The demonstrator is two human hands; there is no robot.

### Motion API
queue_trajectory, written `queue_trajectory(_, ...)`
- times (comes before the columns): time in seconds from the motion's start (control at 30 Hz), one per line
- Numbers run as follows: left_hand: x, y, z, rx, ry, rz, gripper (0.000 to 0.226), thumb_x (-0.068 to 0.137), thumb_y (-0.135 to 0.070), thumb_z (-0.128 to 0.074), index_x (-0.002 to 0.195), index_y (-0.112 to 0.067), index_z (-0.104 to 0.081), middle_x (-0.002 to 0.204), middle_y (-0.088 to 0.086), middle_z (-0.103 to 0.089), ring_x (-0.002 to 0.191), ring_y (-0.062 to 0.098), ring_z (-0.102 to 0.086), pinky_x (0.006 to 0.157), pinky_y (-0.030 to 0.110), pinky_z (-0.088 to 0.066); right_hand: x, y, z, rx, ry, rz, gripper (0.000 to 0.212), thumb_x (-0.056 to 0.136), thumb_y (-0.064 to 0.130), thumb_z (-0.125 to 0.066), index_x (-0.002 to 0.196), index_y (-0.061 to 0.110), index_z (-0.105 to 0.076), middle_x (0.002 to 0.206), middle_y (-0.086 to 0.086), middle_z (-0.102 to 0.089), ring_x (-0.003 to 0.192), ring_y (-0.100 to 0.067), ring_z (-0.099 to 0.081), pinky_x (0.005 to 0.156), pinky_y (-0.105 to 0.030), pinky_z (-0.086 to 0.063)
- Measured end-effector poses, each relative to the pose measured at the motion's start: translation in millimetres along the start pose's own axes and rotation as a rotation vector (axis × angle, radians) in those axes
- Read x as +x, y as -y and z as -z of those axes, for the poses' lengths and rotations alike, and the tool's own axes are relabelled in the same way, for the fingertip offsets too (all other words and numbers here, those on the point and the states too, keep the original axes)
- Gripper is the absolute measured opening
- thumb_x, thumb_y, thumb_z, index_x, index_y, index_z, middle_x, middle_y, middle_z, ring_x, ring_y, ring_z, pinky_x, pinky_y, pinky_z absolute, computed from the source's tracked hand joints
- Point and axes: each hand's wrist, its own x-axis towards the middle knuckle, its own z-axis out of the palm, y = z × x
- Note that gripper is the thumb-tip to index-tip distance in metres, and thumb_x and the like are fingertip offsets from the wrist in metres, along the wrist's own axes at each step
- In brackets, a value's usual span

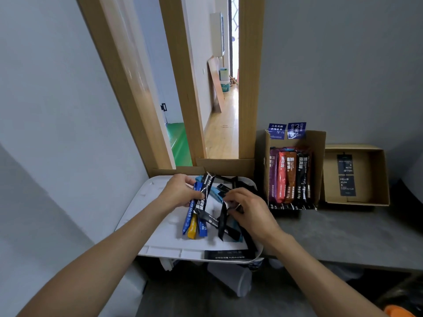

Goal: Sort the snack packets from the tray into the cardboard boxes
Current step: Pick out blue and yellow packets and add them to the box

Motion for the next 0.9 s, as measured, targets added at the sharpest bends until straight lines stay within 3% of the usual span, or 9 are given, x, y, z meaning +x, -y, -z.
queue_trajectory(0.07,-1,3,8,0.001,-0.027,-0.028,0.036,0.078,-0.011,-0.087,0.097,-0.017,-0.057,0.093,0.006,-0.073,0.08,0.02,-0.073,0.065,0.036,-0.061,-4,-1,9,-0.072,0.008,-0.004,0.024,0.088,0.012,-0.077,0.108,0.025,-0.075,0.111,0.015,-0.066,0.093,-0.003,-0.065,0.084,-0.023,-0.057)
queue_trajectory(0.17,-1,4,21,0.078,-0.121,-0.103,0.038,0.079,-0.019,-0.087,0.102,-0.021,-0.057,0.095,0.001,-0.07,0.085,0.019,-0.07,0.077,0.042,-0.061,-7,-3,17,-0.244,0.123,0.007,0.018,0.087,0.016,-0.071,0.096,0.03,-0.076,0.101,0.013,-0.069,0.098,-0.008,-0.063,0.08,-0.026,-0.055)
queue_trajectory(0.27,-3,0,28,0.172,-0.183,-0.174,0.036,0.083,-0.022,-0.084,0.107,-0.021,-0.057,0.092,-0.005,-0.064,0.081,0.011,-0.062,0.068,0.032,-0.05,-7,-2,17,-0.265,0.274,0.006,0.023,0.088,0.016,-0.068,0.103,0.031,-0.078,0.108,0.013,-0.07,0.106,-0.008,-0.059,0.086,-0.025,-0.054)
queue_trajectory(0.37,-2,0,22,0.281,-0.162,-0.191,0.034,0.087,-0.018,-0.08,0.11,-0.021,-0.055,0.088,-0.009,-0.059,0.077,0.005,-0.057,0.061,0.025,-0.043,-6,2,13,-0.302,0.32,0.055,0.028,0.093,0.02,-0.066,0.116,0.033,-0.076,0.119,0.011,-0.063,0.11,-0.011,-0.053,0.091,-0.03,-0.053)
queue_trajectory(0.47,2,11,6,0.339,-0.101,-0.192,0.03,0.093,-0.018,-0.073,0.113,-0.024,-0.051,0.097,-0.003,-0.063,0.079,0.006,-0.06,0.065,0.026,-0.049,-2,5,10,-0.355,0.366,0.09,0.03,0.097,0.021,-0.062,0.121,0.034,-0.074,0.12,0.008,-0.058,0.111,-0.015,-0.05,0.092,-0.034,-0.051)
queue_trajectory(0.53,3,19,-6,0.377,-0.089,-0.214,0.026,0.099,-0.017,-0.063,0.118,-0.024,-0.047,0.104,-0.001,-0.059,0.081,0.009,-0.057,0.061,0.023,-0.042,2,6,11,-0.403,0.381,0.115,0.026,0.099,0.023,-0.061,0.117,0.035,-0.075,0.116,0.006,-0.058,0.108,-0.017,-0.052,0.091,-0.034,-0.049)
queue_trajectory(0.67,4,34,-26,0.376,-0.108,-0.257,0.029,0.101,-0.013,-0.049,0.128,-0.02,-0.043,0.122,0.005,-0.059,0.093,0.02,-0.058,0.077,0.036,-0.049,9,7,16,-0.445,0.412,0.186,0.017,0.1,0.031,-0.061,0.109,0.033,-0.076,0.111,0.006,-0.056,0.106,-0.016,-0.054,0.093,-0.035,-0.046)
queue_trajectory(0.8,2,39,-30,0.409,-0.185,-0.281,0.032,0.102,-0.017,-0.048,0.132,-0.022,-0.037,0.105,0.006,-0.063,0.072,0.02,-0.056,0.06,0.036,-0.041,14,6,17,-0.376,0.413,0.199,0.016,0.099,0.034,-0.062,0.108,0.034,-0.074,0.114,0.008,-0.055,0.109,-0.014,-0.055,0.096,-0.036,-0.046)
queue_trajectory(0.9,1,37,-23,0.319,-0.258,-0.306,0.033,0.102,-0.016,-0.047,0.133,-0.021,-0.037,0.086,0.004,-0.06,0.064,0.021,-0.055,0.053,0.035,-0.036,20,12,17,-0.151,0.366,0.108,0.011,0.096,0.027,-0.068,0.105,0.031,-0.075,0.112,0.01,-0.054,0.104,-0.008,-0.054,0.092,-0.029,-0.048)
